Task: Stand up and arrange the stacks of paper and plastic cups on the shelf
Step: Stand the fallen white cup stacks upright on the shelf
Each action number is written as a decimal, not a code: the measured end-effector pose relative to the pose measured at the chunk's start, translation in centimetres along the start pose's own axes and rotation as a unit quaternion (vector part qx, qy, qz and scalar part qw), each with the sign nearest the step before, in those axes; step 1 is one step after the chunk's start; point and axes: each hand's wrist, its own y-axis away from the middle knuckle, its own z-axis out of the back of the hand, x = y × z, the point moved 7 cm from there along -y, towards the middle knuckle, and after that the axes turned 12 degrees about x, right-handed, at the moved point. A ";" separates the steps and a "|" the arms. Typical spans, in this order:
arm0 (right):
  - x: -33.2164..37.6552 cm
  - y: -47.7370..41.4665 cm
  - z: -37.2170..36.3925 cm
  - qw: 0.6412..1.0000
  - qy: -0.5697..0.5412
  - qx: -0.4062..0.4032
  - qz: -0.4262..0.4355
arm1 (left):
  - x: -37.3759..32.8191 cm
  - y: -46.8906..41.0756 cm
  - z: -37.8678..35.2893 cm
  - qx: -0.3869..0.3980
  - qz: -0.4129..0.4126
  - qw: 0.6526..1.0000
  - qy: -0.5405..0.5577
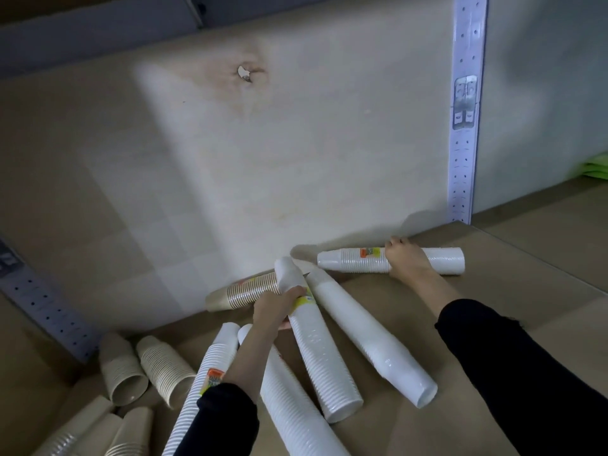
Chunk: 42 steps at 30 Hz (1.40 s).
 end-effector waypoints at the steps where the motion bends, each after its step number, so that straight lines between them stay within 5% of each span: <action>1: -0.4 0.7 0.4 1.000 -0.018 -0.002 -0.011 | -0.6 0.6 0.4 -0.011 -0.014 1.000 -0.006; 20: -5.9 9.2 5.7 0.897 -0.398 -0.148 -0.122 | -8.1 11.2 3.2 -0.154 -0.280 0.947 -0.010; 29: -10.3 9.1 4.6 0.830 -0.484 -0.218 -0.171 | -8.7 9.9 2.4 -0.164 -0.296 0.941 -0.014; 42: -14.3 8.1 2.6 0.786 -0.539 -0.228 -0.197 | -9.2 7.8 1.0 -0.153 -0.296 0.943 -0.022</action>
